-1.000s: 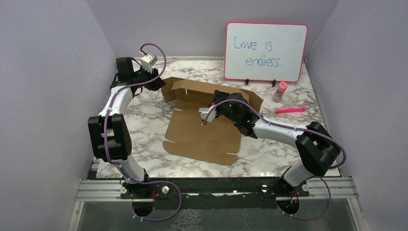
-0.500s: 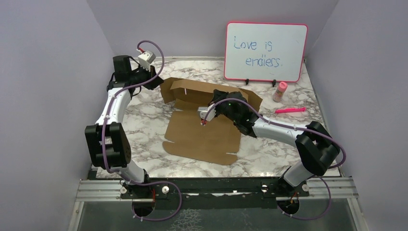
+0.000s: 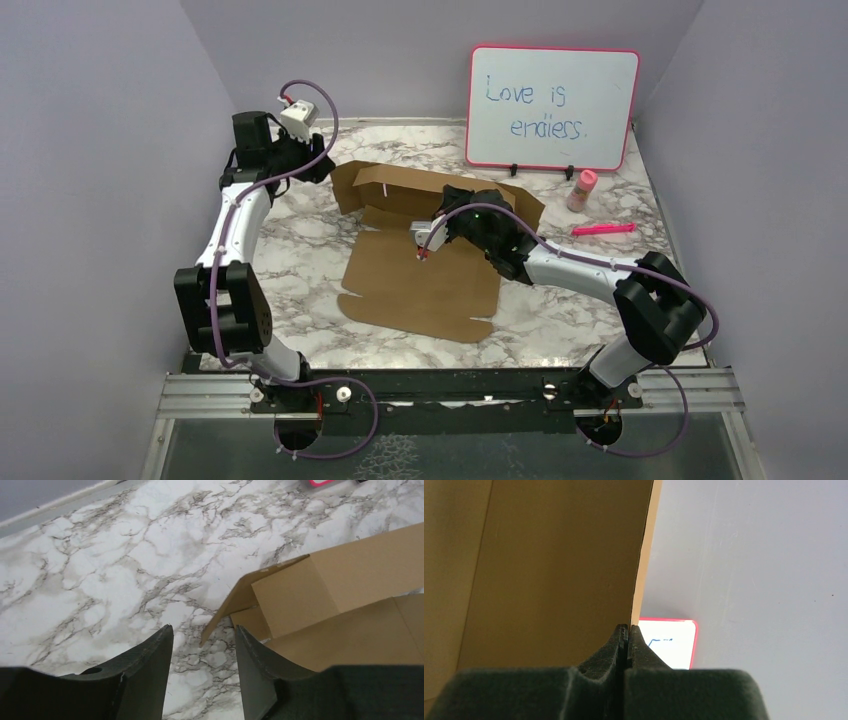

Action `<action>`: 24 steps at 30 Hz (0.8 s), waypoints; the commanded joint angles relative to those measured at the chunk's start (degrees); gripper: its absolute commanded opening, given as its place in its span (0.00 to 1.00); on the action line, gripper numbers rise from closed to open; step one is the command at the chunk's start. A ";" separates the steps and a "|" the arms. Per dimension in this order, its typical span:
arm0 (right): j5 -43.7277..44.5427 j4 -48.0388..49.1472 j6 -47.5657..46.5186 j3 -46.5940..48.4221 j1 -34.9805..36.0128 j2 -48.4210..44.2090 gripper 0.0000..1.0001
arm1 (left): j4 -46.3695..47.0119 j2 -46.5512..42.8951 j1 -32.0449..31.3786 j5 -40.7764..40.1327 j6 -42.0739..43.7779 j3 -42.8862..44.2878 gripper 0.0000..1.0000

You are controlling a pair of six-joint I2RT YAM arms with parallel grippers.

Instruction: Fold the paper box

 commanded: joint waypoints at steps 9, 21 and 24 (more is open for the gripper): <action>-1.73 -3.78 0.15 1.01 0.63 0.83 0.01 | -3.69 11.26 -0.05 10.63 6.58 9.26 0.52; -1.15 -2.32 -0.34 1.08 0.60 1.48 0.01 | -7.88 10.97 -1.13 9.85 7.03 9.90 0.14; -0.86 -1.36 -0.64 1.25 0.58 1.71 0.01 | -7.88 8.80 -2.61 6.05 4.41 8.79 0.08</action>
